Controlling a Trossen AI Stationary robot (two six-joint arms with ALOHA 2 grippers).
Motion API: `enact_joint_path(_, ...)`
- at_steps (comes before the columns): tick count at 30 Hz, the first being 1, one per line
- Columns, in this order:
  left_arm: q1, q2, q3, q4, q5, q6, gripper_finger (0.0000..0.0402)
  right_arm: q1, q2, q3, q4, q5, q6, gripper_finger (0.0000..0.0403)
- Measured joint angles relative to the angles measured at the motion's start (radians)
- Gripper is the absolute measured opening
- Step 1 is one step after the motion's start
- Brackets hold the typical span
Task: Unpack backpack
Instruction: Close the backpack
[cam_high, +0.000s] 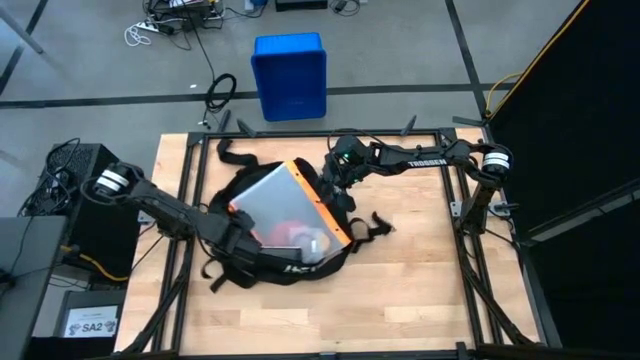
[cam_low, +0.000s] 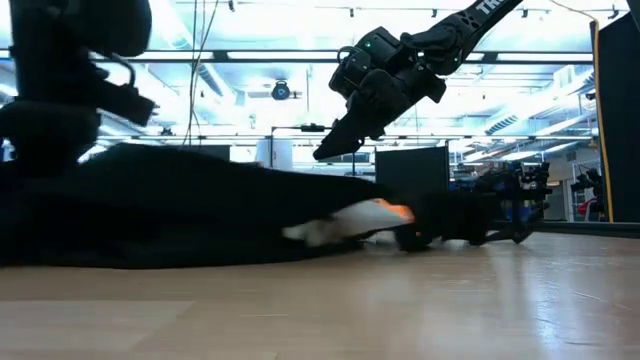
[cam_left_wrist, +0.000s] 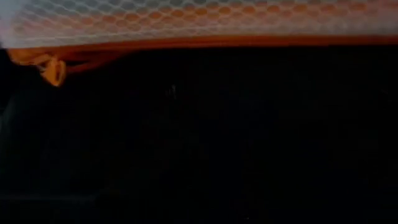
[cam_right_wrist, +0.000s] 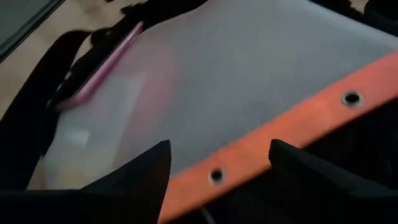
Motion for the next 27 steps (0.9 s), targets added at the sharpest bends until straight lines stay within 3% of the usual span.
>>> enact_joint_path(9,0.006,-0.034,-0.013,-0.087,-0.133,-0.001,0.0186,-0.006,0.000,0.000,0.096,0.003,0.001,0.0244)
enact_joint_path(14,0.041,-0.052,-0.061,-0.059,-0.153,0.019,0.0125,-0.007,0.000,0.000,0.113,0.003,0.001,0.0242)
enact_joint_path(20,0.084,-0.145,-0.154,0.076,-0.179,0.054,0.0016,-0.022,0.000,0.000,0.136,0.043,0.001,0.0246)
enact_joint_path(23,0.085,-0.209,-0.154,0.081,-0.242,0.054,0.0004,-0.058,0.007,0.000,0.187,0.083,0.022,0.0242)
enact_joint_path(27,0.085,-0.297,-0.142,0.080,-0.319,0.060,0.0001,-0.129,0.025,0.001,0.287,-0.014,0.089,0.0238)
